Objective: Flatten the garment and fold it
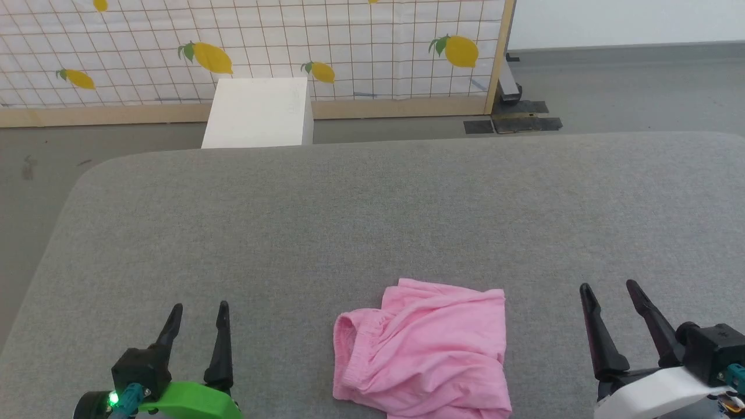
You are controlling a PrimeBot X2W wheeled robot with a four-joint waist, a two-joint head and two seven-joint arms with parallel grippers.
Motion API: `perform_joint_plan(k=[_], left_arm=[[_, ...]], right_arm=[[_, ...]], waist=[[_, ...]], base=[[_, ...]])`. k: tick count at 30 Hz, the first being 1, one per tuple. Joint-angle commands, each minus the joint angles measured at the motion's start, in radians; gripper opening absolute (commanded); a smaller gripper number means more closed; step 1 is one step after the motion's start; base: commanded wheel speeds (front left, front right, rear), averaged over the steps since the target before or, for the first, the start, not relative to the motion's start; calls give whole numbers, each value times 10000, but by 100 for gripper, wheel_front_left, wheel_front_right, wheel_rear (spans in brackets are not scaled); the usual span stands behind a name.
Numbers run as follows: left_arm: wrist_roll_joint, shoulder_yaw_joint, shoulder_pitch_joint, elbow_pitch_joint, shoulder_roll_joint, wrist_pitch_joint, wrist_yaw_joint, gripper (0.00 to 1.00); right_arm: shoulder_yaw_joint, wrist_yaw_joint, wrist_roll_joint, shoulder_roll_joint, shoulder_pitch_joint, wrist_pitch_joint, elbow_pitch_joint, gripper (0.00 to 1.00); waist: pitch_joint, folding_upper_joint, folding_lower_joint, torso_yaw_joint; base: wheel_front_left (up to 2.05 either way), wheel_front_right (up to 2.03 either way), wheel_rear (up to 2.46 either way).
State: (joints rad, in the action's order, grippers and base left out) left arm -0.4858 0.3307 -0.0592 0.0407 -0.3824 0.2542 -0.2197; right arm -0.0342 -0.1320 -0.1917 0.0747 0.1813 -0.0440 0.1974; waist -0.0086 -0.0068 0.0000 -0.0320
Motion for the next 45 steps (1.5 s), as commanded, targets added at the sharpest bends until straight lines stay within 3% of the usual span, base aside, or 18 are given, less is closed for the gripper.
perform_joint_plan(k=[1,10,16,18,24,28,35,44,45], left_arm=[[-121,-52,-27,52,43,74,75,100],[-162,-240,84,114,175,75,235,100],[-53,-478,179,-16,392,75,317,100],[16,-561,199,-55,487,75,355,100],[220,-749,257,-12,811,75,531,100],[339,-836,327,118,952,76,694,100],[522,-1048,469,256,1160,76,885,100],[775,-1101,751,417,1440,76,1177,100],[795,-1109,766,426,1460,76,1198,100]], right_arm=[[46,13,-35,-54,-21,-3,35,100],[66,13,-636,-118,-385,-361,-284,100],[-996,13,-2078,150,-962,-1483,-777,100],[-1484,13,-2626,399,-1120,-2072,-1018,100],[-2628,13,-4801,786,-1305,-5195,-2512,100],[-3101,13,-5771,469,-1289,-7155,-3250,100],[-2637,13,-7644,-159,-1737,-8955,-4053,100],[-1063,13,-10342,-241,-2839,-8640,-6003,100],[-944,13,-10330,-241,-2930,-8528,-6146,87]], waist=[[43,68,0,-21],[209,68,0,-33],[448,68,0,96],[531,68,0,171],[675,68,0,476],[794,68,0,690],[1046,68,0,882],[1159,68,0,1134],[1162,68,0,1155]], base=[[0,0,0],[0,0,0],[0,0,0],[0,0,0],[0,0,0],[0,0,0],[0,0,0],[0,0,0],[0,0,0]])
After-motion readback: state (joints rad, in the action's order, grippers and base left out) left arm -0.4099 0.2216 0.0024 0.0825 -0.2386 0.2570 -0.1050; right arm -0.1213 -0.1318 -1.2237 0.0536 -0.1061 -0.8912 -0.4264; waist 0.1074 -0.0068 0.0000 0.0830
